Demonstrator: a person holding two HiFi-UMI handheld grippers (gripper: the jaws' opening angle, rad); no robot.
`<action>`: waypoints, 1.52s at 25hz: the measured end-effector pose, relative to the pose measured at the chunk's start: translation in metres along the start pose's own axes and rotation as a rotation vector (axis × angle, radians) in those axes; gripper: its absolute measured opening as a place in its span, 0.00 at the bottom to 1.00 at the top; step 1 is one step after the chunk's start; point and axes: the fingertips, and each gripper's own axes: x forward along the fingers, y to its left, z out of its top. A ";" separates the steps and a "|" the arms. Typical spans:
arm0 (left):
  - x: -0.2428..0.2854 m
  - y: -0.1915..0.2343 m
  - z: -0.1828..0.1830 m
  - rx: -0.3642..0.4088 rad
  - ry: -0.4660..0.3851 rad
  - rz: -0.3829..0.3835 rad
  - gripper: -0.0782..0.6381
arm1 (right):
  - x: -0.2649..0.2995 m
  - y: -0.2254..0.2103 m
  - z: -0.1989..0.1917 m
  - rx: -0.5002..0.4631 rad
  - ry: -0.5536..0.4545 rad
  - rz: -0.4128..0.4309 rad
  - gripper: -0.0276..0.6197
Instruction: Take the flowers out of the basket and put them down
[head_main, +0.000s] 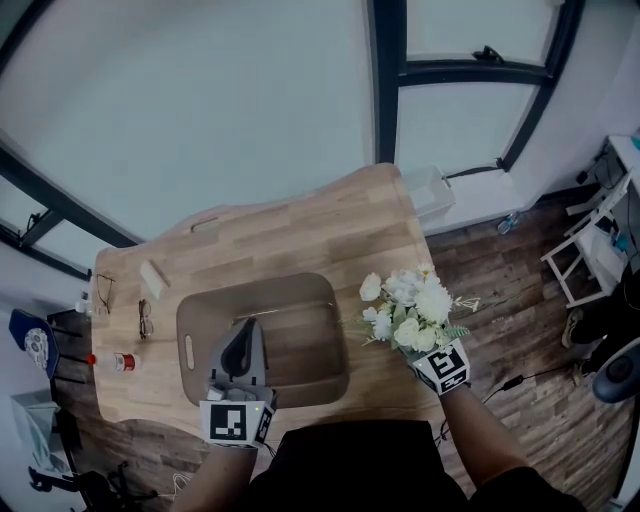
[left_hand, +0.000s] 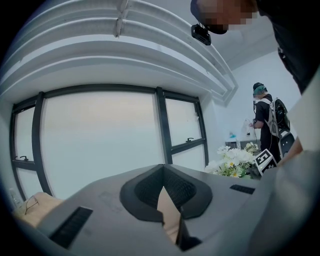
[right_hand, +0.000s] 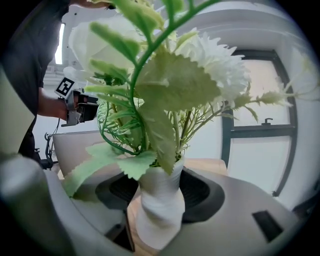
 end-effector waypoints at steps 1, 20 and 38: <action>-0.002 0.002 0.002 -0.002 -0.007 0.003 0.12 | 0.000 0.000 -0.002 -0.002 0.006 -0.009 0.46; -0.032 0.012 0.033 -0.002 -0.112 -0.063 0.12 | -0.039 0.016 -0.007 0.090 0.055 -0.127 0.50; -0.044 -0.012 0.020 -0.018 -0.137 -0.169 0.12 | -0.125 0.044 0.057 0.118 -0.089 -0.275 0.50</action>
